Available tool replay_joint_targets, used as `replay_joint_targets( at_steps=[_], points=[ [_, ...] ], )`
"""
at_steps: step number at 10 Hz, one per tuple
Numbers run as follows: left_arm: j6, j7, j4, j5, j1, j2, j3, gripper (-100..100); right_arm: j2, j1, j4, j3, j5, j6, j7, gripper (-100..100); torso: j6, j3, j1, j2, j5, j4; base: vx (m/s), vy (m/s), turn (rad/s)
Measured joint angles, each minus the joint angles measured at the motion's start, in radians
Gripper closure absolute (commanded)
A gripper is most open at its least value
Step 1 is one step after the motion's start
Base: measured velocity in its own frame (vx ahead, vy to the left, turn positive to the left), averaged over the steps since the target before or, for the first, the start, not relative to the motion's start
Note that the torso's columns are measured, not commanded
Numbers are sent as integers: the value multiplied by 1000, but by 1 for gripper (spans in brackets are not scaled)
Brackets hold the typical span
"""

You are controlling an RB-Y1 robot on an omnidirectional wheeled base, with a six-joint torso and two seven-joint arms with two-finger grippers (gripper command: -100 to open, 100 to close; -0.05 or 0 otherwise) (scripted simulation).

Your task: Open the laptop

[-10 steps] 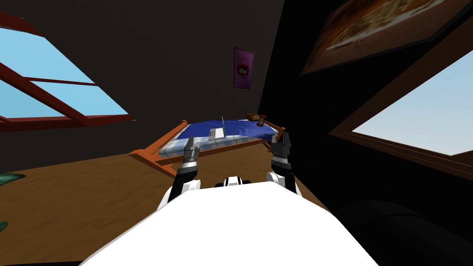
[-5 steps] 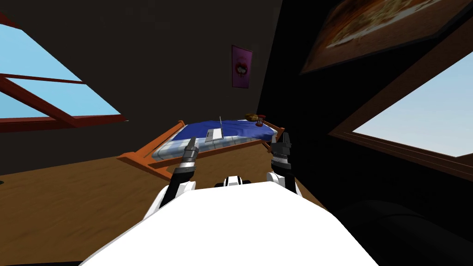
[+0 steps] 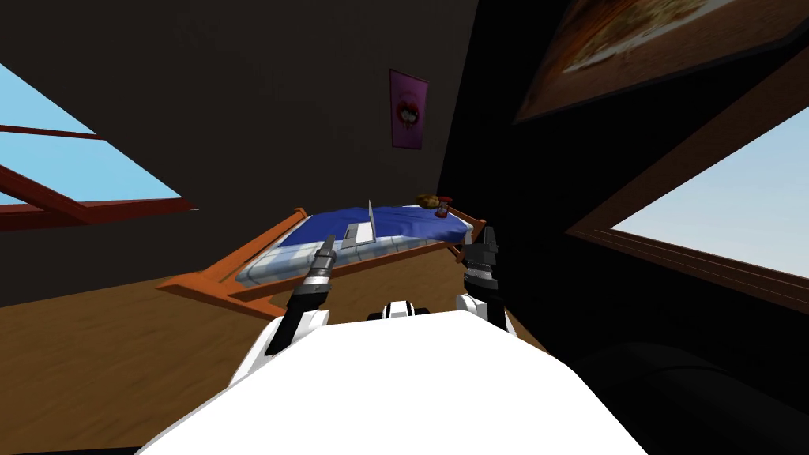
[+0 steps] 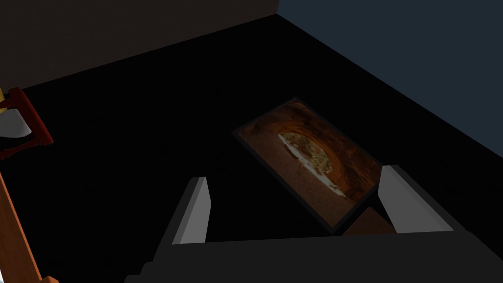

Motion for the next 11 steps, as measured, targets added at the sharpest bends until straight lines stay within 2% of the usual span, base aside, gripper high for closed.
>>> replay_joint_targets(
  at_steps=[2,11],
  points=[
    [40,-6,-5,-5,-5,11,21,-100,0,0,0,0,0,0,0,0,0,-1,1,-1,0,0,101,-67,-30],
    [212,-52,-27,-47,-20,18,96,-100,0,0,0,0,0,0,0,0,0,0,2,0,0,0,106,-66,-35]
  ],
)
